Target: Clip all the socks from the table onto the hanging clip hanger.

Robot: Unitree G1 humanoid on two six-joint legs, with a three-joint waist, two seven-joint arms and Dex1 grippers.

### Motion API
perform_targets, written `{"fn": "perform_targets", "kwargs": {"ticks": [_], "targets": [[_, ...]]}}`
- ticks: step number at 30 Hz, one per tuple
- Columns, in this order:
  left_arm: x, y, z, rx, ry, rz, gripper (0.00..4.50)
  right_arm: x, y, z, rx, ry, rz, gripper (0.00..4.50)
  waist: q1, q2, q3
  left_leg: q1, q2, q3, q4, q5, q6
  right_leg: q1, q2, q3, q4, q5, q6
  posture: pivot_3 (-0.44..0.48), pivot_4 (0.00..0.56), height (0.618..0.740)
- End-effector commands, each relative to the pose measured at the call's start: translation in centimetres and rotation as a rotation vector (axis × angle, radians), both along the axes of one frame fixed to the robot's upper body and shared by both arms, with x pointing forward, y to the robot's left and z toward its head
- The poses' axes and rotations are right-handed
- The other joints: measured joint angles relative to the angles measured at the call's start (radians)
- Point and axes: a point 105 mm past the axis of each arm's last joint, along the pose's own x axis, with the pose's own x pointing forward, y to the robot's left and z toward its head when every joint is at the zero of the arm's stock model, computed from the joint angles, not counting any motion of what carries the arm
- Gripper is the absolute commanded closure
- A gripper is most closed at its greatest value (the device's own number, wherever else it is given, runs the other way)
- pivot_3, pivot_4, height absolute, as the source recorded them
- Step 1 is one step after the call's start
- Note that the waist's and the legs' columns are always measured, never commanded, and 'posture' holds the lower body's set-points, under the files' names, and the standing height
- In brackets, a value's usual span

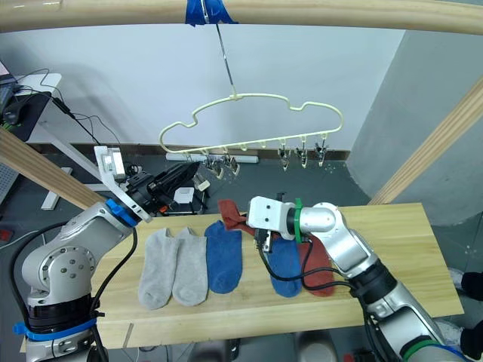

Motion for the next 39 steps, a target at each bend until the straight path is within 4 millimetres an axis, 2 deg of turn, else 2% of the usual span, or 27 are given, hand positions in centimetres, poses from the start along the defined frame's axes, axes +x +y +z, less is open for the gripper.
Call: {"fn": "perform_targets", "kwargs": {"ticks": [1,9,21,33,35,36,39], "targets": [[-1.0,-0.5,1.5,-0.01,-0.061,-0.035,4.31,-0.2,0.7,0.7,0.01,-0.034,0.03,4.5,0.001,0.0,0.0,0.0,0.0,0.0,0.0,0.0,0.0,0.0,0.0,0.0,0.0,0.0,0.0,-0.176,0.288,0.74],[-1.2,-0.8,1.3,-0.018,-0.054,-0.044,4.31,0.5,1.4,1.1,0.031,-0.026,0.035,4.5,0.002,0.0,0.0,0.0,0.0,0.0,0.001,0.0,0.0,0.0,0.0,0.0,0.0,0.0,0.0,-0.166,0.288,0.74],[-1.4,-0.9,0.9,-0.007,-0.047,-0.053,4.31,0.4,2.9,3.0,0.137,-0.057,0.051,4.5,0.002,0.0,0.0,0.0,0.0,0.0,0.004,0.0,0.0,0.0,0.0,0.0,0.003,0.0,0.0,-0.162,0.283,0.74],[-1.4,-0.8,1.0,-0.01,-0.055,-0.053,4.31,0.3,3.5,3.1,0.153,-0.065,0.053,4.5,0.002,0.0,0.0,0.002,-0.001,0.0,0.009,0.0,0.0,0.0,0.0,0.001,0.012,0.0,0.0,-0.158,0.279,0.74],[-1.5,-0.7,1.0,-0.009,-0.053,-0.06,3.58,0.3,3.7,3.1,0.156,-0.058,0.054,4.5,0.002,0.0,0.0,0.002,-0.001,0.0,0.009,0.0,0.0,0.0,0.0,0.001,0.013,0.0,0.0,-0.158,0.279,0.74],[-1.6,-0.7,1.0,-0.01,-0.05,-0.062,3.4,0.2,3.8,3.0,0.156,-0.048,0.059,4.5,0.002,0.0,0.0,0.002,-0.001,0.0,0.009,0.0,0.0,0.0,0.001,0.001,0.013,0.0,0.0,-0.158,0.279,0.74],[-1.5,-0.4,0.8,-0.016,-0.04,-0.051,2.39,0.1,4.0,2.8,0.156,-0.029,0.07,4.5,0.002,0.0,0.0,0.002,-0.001,0.0,0.009,0.0,0.0,0.0,0.001,0.001,0.013,0.0,0.0,-0.159,0.276,0.74]]}}
